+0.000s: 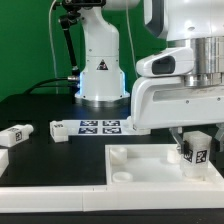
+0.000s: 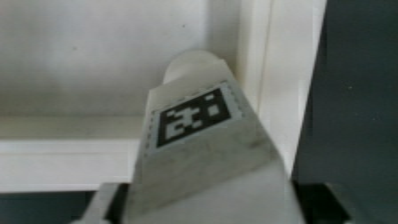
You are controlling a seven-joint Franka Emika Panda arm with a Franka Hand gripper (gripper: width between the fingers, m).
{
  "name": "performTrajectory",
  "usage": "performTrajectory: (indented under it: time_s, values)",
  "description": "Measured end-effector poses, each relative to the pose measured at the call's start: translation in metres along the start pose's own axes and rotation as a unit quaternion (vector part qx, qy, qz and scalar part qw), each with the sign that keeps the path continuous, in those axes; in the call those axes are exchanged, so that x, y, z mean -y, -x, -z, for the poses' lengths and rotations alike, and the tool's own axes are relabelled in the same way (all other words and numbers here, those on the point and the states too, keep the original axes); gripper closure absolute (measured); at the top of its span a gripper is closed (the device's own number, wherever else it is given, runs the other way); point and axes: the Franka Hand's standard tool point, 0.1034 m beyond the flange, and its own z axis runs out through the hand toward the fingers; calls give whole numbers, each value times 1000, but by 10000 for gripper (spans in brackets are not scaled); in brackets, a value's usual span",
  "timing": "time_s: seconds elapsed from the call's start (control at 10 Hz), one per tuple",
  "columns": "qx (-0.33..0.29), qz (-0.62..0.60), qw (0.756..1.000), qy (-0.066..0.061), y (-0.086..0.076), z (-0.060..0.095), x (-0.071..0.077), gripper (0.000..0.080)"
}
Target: Assemble square table
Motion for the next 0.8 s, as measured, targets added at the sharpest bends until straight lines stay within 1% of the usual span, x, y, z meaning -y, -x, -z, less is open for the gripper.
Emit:
performTrajectory:
  time_s: [0.2,0.3,0.4,0.5,0.6,0.7,0.8]
  values:
    - [0,-52,999,1,0,0,-2,506]
    - [0,-107,994,2,-1,0,-4,506]
    - [0,-179,984,1,-1,-1,-8,506]
    - [2,-255,967,1,-1,-1,-10,506]
    - [16,-395,919,-3,2,-1,-13,506]
    - [28,-480,877,-11,2,-2,-17,506]
    - [31,-519,854,-13,3,-2,-18,506]
